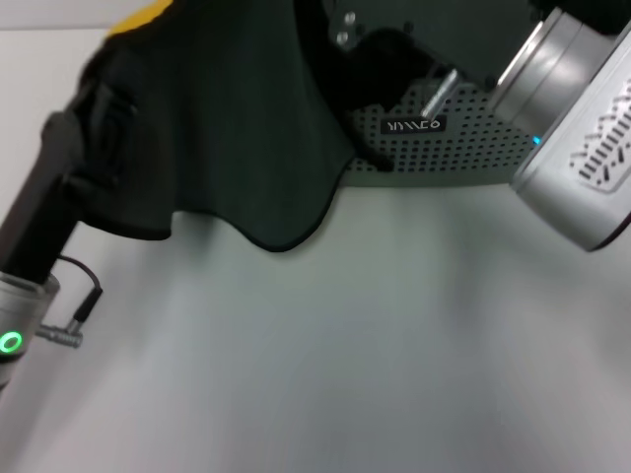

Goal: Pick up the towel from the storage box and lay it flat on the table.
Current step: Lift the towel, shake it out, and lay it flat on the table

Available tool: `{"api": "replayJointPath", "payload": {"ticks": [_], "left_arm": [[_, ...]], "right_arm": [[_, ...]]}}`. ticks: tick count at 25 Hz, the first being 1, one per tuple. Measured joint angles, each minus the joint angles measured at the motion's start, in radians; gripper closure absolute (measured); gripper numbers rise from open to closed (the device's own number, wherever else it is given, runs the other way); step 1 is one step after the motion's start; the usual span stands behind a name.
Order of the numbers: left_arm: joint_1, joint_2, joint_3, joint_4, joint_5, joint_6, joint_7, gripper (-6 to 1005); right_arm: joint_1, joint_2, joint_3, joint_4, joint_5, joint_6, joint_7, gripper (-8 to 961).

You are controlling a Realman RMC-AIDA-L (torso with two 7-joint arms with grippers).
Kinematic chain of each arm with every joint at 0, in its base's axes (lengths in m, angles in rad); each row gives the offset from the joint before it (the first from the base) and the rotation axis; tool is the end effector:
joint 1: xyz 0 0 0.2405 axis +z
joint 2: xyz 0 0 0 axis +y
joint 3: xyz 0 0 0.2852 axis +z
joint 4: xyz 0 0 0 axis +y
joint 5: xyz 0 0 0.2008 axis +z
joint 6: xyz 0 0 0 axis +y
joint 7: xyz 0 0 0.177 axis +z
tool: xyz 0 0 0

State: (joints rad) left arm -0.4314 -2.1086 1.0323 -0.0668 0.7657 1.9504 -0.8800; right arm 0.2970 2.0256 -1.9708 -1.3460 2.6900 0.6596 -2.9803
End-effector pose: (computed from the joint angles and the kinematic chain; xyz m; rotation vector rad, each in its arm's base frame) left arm -0.2508 0.2830 -0.0147 -1.7891 -0.6340 -1.7366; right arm 0.0623 0.3406 -0.0393 -1.9881 -0.5779 0.8970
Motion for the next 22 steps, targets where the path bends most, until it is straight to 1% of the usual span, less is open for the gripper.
{"api": "replayJointPath", "payload": {"ticks": [6,11,15,18,22], "left_arm": [[0.012,0.001,0.0,0.003,0.099,-0.019,0.077,853],[0.016,0.001,0.001,-0.001,0.153,-0.029,0.166,768],[0.021,0.001,-0.002,-0.02,0.169,-0.074,0.282,768],[0.004,0.001,-0.003,-0.061,0.172,-0.11,0.381,767],[-0.013,0.001,-0.001,-0.083,0.191,-0.158,0.434,767]], "right_arm": [[0.007,-0.002,0.025,-0.016,-0.001,-0.001,0.002,953],[0.004,-0.002,0.042,-0.035,-0.011,-0.002,0.002,953],[0.003,-0.002,0.048,-0.05,-0.017,-0.003,0.004,953],[0.002,-0.001,0.048,-0.055,-0.024,-0.003,0.004,953],[0.007,-0.001,0.055,-0.066,-0.027,-0.004,0.005,954]]}}
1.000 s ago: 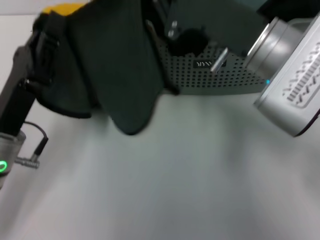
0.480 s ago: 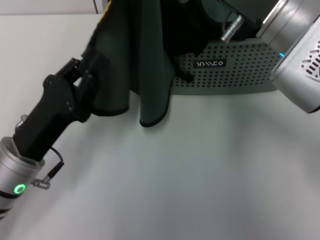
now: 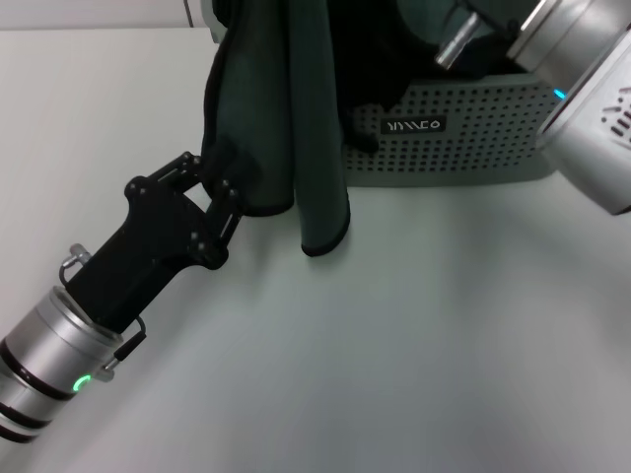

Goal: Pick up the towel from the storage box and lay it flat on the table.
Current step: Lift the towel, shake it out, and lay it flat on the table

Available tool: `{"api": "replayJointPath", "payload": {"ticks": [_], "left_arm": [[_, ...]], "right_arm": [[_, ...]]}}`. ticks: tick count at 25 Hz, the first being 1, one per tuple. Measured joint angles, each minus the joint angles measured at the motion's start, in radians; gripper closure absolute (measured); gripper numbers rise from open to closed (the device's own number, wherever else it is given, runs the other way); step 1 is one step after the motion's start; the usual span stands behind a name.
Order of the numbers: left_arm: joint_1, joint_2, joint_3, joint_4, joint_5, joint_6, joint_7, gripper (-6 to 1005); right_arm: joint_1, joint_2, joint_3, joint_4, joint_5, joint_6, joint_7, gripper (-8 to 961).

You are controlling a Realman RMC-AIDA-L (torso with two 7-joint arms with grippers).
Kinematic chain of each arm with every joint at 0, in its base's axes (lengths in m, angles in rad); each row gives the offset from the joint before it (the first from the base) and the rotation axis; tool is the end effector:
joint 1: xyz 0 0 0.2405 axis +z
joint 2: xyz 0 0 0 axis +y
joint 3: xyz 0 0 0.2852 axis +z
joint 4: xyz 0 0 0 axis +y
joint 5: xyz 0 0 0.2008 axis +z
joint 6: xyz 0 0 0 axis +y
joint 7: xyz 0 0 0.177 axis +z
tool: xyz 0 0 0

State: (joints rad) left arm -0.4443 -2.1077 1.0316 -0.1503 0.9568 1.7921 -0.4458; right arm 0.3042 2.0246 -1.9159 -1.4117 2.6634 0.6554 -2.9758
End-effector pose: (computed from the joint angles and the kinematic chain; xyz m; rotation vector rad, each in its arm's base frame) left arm -0.2602 0.2746 -0.0663 -2.0219 -0.4164 -1.3079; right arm 0.0463 0.3441 -0.0158 -1.9073 -0.6339 0.9117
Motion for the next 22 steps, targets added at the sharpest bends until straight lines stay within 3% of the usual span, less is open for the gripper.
{"api": "replayJointPath", "payload": {"ticks": [19,22], "left_arm": [[0.08,0.0,-0.002,0.015,0.039,0.036,0.107,761],[0.102,0.0,-0.007,0.036,0.032,0.056,0.11,717]], "right_arm": [[-0.009,-0.004,0.063,-0.071,-0.128,-0.032,0.142,953],[-0.011,-0.005,0.064,-0.077,-0.129,-0.047,0.142,953]]}}
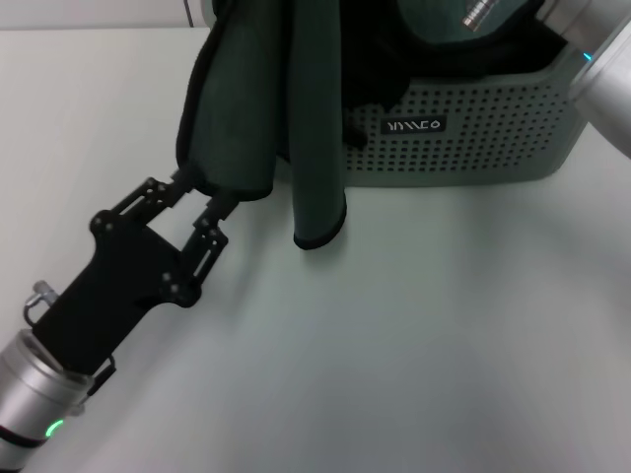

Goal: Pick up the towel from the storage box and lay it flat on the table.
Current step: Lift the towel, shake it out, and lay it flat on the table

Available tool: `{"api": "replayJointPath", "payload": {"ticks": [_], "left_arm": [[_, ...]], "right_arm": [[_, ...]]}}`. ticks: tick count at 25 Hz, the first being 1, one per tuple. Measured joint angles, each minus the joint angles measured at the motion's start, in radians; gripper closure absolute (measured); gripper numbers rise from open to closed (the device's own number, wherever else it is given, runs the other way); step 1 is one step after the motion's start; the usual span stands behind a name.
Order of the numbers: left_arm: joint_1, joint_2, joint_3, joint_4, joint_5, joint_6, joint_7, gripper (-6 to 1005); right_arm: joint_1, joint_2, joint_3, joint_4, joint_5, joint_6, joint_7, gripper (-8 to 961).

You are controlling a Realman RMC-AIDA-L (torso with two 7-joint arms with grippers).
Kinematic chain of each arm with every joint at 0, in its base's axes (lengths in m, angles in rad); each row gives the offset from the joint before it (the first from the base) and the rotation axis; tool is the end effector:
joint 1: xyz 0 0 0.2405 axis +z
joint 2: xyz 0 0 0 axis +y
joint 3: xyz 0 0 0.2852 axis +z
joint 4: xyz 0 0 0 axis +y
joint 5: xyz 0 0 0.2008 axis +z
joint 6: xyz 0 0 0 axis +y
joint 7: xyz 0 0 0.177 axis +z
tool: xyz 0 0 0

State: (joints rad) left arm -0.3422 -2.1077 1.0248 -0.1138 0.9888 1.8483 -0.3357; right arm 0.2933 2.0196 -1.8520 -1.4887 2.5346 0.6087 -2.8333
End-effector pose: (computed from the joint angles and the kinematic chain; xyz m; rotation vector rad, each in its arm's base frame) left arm -0.2759 0.2453 -0.0589 -1.9792 -0.3136 -1.2448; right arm 0.0424 0.3490 0.0025 -1.9028 -0.6246 0.8821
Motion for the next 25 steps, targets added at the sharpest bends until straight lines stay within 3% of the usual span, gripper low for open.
{"api": "replayJointPath", "payload": {"ticks": [8,25], "left_arm": [[0.014,0.0,-0.002,0.019,-0.04,0.024,0.008,598],[0.002,0.005,0.009,0.02,0.02,-0.015,-0.044,609]], "right_arm": [[0.0,-0.001,0.0,-0.003,-0.014,-0.003,0.001,954],[0.005,0.001,-0.006,-0.005,-0.014,0.002,0.002,953]]}}
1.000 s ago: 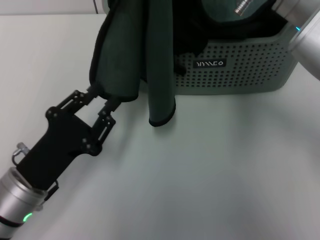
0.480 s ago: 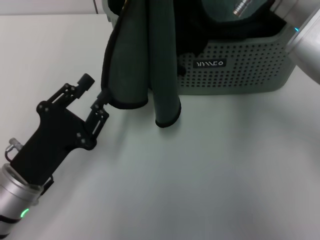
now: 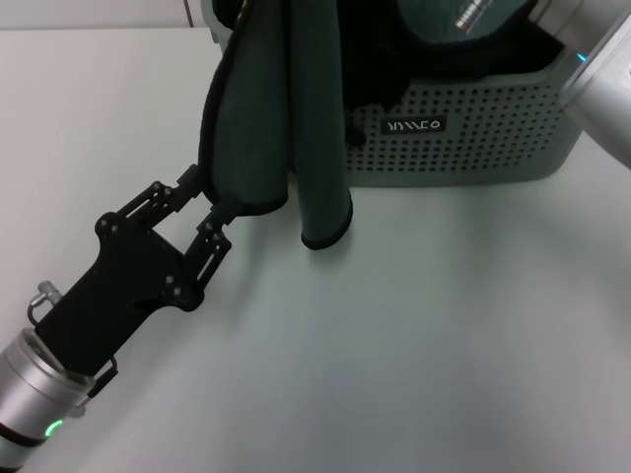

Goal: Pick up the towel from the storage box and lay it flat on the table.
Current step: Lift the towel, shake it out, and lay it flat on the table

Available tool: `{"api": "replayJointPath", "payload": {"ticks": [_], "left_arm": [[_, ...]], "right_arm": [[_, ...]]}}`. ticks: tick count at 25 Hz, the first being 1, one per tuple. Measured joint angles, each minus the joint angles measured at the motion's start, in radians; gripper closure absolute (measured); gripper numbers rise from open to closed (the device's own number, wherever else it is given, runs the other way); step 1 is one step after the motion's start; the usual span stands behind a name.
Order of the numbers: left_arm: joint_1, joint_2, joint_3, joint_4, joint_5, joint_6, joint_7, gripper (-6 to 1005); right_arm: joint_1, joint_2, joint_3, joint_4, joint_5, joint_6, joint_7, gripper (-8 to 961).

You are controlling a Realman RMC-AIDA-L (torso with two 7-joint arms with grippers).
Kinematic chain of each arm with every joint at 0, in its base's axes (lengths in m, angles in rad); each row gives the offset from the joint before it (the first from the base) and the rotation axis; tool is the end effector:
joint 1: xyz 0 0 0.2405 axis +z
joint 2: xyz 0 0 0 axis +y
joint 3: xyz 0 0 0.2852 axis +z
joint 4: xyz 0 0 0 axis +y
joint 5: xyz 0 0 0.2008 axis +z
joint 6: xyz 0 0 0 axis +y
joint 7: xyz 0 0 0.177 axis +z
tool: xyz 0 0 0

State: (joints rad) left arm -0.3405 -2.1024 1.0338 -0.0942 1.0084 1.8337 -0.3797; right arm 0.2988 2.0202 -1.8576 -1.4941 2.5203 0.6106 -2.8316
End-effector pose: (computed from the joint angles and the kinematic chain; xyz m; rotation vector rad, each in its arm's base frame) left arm -0.2766 0.2459 -0.0600 -2.0170 -0.3398 -1.2564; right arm 0.0385 0.3468 0.0003 -1.9059 -0.6487 0.8843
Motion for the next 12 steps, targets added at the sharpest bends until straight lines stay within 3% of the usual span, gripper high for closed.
{"api": "replayJointPath", "payload": {"ticks": [12], "left_arm": [[-0.005,0.002,-0.001,-0.001,-0.001,-0.031,-0.091,615]], "right_arm": [[-0.012,0.0,-0.003,-0.015,0.0,0.005,0.0,953]]}}
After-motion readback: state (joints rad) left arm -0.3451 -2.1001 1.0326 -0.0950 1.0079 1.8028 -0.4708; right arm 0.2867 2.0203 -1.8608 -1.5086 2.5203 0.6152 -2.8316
